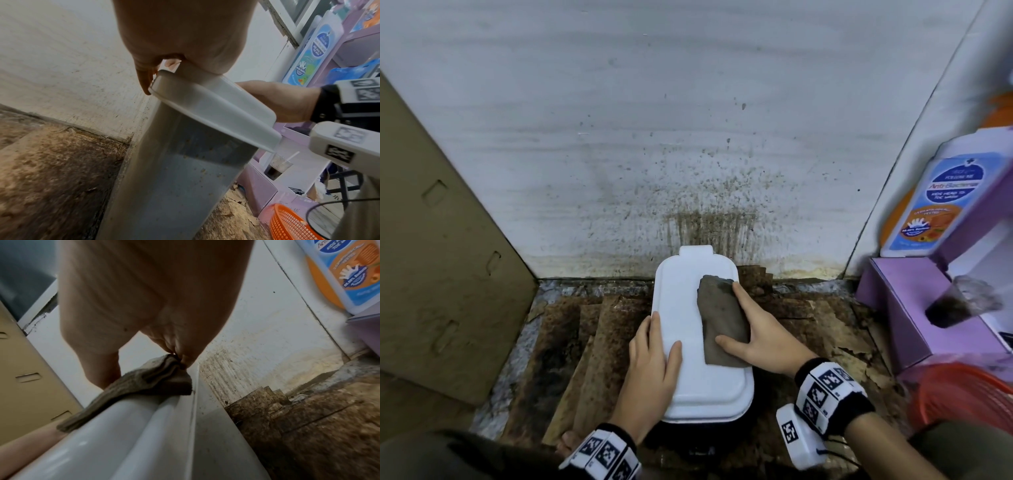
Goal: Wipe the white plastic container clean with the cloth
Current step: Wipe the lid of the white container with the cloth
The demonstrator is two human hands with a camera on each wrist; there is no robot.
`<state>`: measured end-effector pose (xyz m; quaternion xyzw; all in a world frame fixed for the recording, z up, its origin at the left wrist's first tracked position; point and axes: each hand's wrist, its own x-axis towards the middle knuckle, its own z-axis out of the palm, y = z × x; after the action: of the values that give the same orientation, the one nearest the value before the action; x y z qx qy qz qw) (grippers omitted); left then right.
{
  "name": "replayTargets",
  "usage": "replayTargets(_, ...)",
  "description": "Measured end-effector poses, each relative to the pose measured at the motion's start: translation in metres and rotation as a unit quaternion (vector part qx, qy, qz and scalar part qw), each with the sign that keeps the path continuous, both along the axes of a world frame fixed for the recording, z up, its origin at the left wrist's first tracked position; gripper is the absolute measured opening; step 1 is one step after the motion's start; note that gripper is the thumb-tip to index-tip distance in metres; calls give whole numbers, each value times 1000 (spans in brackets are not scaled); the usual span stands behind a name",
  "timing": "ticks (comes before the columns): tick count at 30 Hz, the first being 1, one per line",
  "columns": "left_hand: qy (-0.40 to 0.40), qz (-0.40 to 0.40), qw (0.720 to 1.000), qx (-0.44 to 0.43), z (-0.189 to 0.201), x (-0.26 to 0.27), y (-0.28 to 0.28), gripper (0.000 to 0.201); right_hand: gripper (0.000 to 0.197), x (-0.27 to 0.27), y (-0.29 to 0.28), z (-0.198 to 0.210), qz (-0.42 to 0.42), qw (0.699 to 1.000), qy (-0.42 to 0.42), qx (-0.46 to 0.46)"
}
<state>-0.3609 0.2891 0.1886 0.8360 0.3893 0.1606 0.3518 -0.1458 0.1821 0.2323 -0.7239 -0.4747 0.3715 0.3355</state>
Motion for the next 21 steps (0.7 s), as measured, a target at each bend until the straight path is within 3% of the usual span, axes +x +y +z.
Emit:
replayTargets(9, 2, 5, 1000, 1, -1, 0, 2, 79, 115, -5, -2, 0, 27, 999, -32, -9)
replayTargets(21, -11, -4, 1000, -15, 1, -3, 4, 79, 101, 27, 44, 4, 22, 998, -64, -6)
